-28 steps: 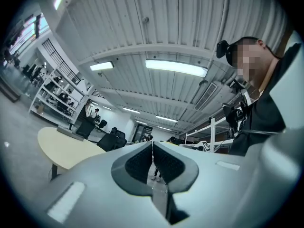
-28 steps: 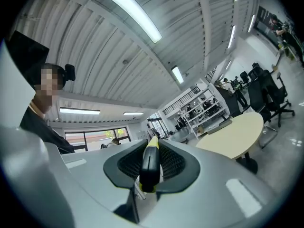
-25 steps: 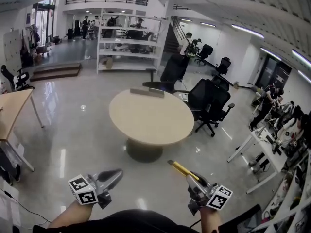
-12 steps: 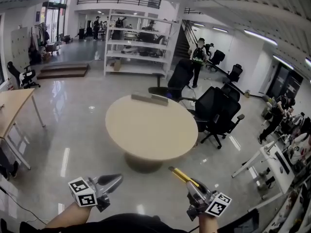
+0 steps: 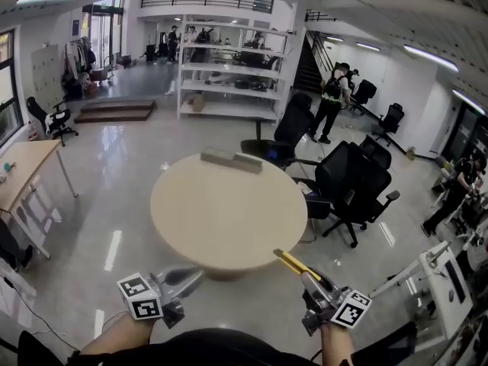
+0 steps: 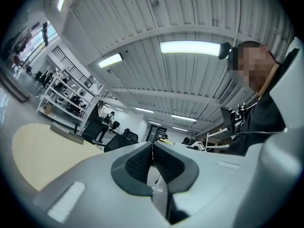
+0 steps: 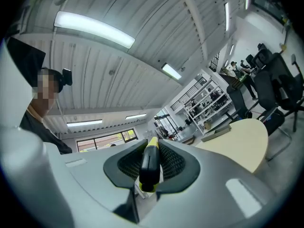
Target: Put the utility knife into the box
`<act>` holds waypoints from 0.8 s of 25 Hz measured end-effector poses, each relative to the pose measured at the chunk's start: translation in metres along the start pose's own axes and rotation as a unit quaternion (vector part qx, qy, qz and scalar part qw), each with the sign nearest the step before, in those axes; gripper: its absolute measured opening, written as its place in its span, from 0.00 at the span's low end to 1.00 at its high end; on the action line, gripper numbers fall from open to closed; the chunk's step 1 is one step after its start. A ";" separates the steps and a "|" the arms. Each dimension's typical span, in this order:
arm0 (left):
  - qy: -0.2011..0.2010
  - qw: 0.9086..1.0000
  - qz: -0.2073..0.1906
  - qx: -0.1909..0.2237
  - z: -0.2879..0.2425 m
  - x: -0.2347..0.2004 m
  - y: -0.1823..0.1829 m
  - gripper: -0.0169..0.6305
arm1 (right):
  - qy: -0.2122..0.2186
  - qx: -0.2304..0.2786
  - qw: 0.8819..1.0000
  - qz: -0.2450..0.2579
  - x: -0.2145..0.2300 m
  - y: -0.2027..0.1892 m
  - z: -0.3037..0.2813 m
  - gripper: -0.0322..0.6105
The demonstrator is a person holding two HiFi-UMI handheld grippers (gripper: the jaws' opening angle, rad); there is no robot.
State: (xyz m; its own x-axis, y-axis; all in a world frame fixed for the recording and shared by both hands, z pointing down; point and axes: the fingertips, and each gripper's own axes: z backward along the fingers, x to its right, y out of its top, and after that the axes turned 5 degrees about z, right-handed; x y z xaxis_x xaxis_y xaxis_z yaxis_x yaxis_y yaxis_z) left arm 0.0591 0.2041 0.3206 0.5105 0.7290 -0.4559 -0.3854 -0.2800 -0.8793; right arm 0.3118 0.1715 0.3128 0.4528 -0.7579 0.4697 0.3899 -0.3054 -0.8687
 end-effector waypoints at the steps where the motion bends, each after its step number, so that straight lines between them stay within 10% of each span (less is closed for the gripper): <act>1: 0.002 1.000 -0.005 -0.004 -0.010 0.001 -0.002 0.04 | 0.001 0.001 1.000 -0.003 0.010 0.006 0.003 0.18; 20: -0.024 0.999 0.030 -0.022 -0.090 -0.115 0.009 0.03 | -0.040 -0.022 0.999 -0.011 0.118 0.016 -0.072 0.18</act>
State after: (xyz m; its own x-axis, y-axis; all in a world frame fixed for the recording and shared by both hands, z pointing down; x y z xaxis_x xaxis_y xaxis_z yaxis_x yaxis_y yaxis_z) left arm 0.0658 0.0612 0.3527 0.4504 0.7387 -0.5014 -0.3796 -0.3499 -0.8564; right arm 0.3141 0.0359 0.3426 0.5078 -0.7034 0.4974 0.3646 -0.3476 -0.8638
